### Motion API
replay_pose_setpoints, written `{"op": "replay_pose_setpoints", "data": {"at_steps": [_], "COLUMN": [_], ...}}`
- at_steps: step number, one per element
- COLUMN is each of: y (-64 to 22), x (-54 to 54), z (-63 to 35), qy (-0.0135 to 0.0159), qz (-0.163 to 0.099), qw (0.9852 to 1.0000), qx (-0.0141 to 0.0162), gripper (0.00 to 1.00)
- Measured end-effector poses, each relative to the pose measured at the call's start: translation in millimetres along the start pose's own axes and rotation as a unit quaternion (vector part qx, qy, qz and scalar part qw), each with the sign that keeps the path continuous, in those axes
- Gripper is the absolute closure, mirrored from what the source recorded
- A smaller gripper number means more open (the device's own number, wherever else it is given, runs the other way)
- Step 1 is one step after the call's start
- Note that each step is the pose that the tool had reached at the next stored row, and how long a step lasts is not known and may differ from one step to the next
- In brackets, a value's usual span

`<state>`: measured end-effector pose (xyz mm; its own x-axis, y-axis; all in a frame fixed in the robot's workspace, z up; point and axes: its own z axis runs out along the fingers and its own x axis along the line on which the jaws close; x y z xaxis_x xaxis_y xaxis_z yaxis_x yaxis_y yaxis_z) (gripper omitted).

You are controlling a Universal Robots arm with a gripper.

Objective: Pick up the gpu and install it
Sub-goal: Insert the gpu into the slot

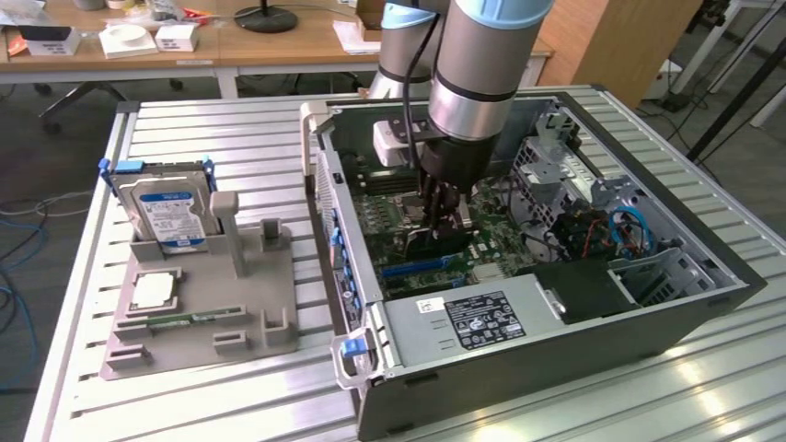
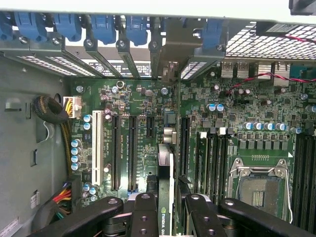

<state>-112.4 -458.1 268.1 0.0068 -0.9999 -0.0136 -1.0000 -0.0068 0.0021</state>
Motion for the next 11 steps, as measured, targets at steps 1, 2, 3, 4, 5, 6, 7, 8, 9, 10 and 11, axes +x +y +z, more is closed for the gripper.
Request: {"op": "replay_pose_setpoints", "data": {"at_steps": [1, 2, 3, 4, 5, 6, 7, 8, 9, 10, 11], "y": [0.0, 0.0, 0.0, 0.0, 0.0, 0.0, 0.0, 0.0, 0.0, 0.0, 0.0], "x": [0.0, 0.0, 0.0, -0.1, -0.1, 0.0, 0.0, 0.0, 0.0, 0.0, 0.0], "z": [0.1, 0.1, 0.2, 0.8, 1.2, 1.2, 1.2, 1.3, 1.3, 1.4, 1.7], "qy": [0.0000, -0.0001, -0.0001, -0.0003, -0.0003, -0.0001, 0.0000, 0.0000, 0.0000, -0.0001, -0.0002], "qz": [0.000, 0.000, 0.000, 0.000, 0.000, 0.000, 0.000, 0.000, 0.000, 0.000, 0.000], "qw": [1.0000, 1.0000, 1.0000, 1.0000, 1.0000, 1.0000, 1.0000, 1.0000, 1.0000, 1.0000, 1.0000], "qx": [0.0000, 0.0001, 0.0001, 0.0002, 0.0002, 0.0000, 0.0000, 0.0000, 0.0000, 0.0001, 0.0001], "gripper": [0.73, 0.73, 0.73, 0.73, 0.73, 0.73, 0.73, 0.73, 0.73, 0.73, 0.73]}}
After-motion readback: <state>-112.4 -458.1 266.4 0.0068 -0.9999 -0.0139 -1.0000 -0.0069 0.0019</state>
